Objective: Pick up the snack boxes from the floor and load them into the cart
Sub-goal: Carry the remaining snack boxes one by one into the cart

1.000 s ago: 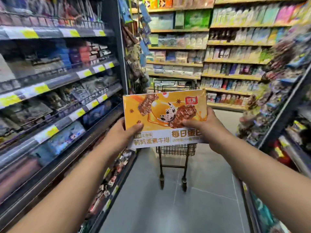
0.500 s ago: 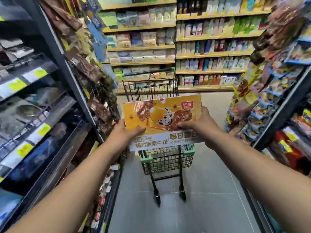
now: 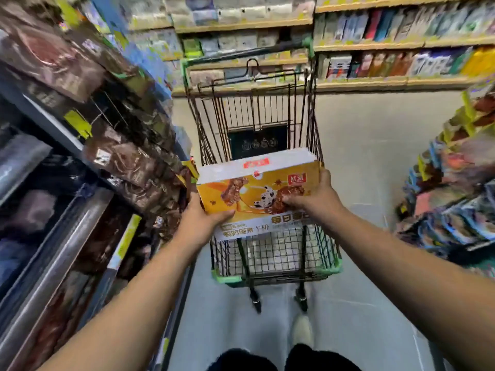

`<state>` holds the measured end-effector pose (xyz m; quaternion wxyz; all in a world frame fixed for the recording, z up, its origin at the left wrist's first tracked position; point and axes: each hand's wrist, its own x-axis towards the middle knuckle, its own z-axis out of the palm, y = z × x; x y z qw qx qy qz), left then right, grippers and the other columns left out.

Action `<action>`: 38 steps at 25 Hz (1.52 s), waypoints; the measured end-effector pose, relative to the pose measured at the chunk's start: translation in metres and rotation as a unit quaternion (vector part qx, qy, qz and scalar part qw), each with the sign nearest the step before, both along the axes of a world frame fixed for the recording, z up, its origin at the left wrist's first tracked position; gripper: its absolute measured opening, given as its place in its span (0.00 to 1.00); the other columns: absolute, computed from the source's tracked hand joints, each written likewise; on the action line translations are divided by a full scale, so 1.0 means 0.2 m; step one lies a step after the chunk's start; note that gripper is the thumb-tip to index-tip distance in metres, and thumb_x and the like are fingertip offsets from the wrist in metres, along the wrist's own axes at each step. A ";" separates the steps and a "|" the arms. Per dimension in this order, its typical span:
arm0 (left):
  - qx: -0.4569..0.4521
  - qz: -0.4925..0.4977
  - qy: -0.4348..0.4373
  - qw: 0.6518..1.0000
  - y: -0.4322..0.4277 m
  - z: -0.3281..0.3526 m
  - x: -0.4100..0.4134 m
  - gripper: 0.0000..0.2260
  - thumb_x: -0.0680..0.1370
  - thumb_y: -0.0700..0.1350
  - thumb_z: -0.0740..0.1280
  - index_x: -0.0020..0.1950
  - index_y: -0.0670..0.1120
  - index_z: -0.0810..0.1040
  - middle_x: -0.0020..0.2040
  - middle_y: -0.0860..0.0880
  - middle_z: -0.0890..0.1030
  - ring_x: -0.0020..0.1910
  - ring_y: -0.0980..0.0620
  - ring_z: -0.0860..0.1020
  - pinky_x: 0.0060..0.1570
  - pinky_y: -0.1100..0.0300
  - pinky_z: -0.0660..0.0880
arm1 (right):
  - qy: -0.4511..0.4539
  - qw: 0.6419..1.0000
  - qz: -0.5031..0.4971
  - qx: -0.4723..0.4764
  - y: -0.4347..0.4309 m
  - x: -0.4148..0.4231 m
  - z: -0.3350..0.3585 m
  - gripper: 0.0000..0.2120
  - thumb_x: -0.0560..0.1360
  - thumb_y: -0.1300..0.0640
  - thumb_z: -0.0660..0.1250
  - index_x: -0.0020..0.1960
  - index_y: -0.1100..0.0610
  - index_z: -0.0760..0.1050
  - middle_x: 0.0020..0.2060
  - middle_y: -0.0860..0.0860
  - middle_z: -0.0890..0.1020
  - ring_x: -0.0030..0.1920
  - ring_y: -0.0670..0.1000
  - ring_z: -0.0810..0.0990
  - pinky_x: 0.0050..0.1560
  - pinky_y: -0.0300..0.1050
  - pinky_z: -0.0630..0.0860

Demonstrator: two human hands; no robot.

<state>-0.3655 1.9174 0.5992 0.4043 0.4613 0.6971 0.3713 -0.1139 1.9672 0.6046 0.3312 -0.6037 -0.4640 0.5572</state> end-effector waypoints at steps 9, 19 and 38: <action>-0.072 0.061 0.001 0.996 0.56 -0.84 0.02 0.26 0.67 0.44 0.79 0.61 0.45 0.72 0.55 0.48 0.82 0.52 0.51 0.80 0.55 0.58 0.76 | -0.031 0.995 -0.038 -0.085 0.54 -0.11 -0.91 0.50 0.62 0.60 0.80 0.74 0.48 0.54 0.64 0.52 0.75 0.65 0.55 0.73 0.66 0.58 0.67; -0.062 0.164 0.009 0.984 0.76 -1.52 0.03 0.26 0.70 0.39 0.76 0.65 0.42 0.71 0.54 0.51 0.80 0.52 0.53 0.79 0.53 0.64 0.76 | -0.063 0.993 -0.092 -0.039 0.69 -0.25 -1.66 0.49 0.64 0.60 0.80 0.76 0.52 0.55 0.64 0.48 0.75 0.64 0.48 0.73 0.68 0.44 0.66; -0.179 0.255 -0.132 0.941 0.84 -1.67 0.07 0.29 0.76 0.49 0.72 0.73 0.45 0.63 0.59 0.52 0.77 0.58 0.50 0.76 0.65 0.51 0.71 | -0.128 0.991 -0.047 -0.001 0.75 -0.43 -1.97 0.48 0.66 0.55 0.78 0.76 0.52 0.52 0.68 0.53 0.68 0.63 0.46 0.67 0.60 0.36 0.63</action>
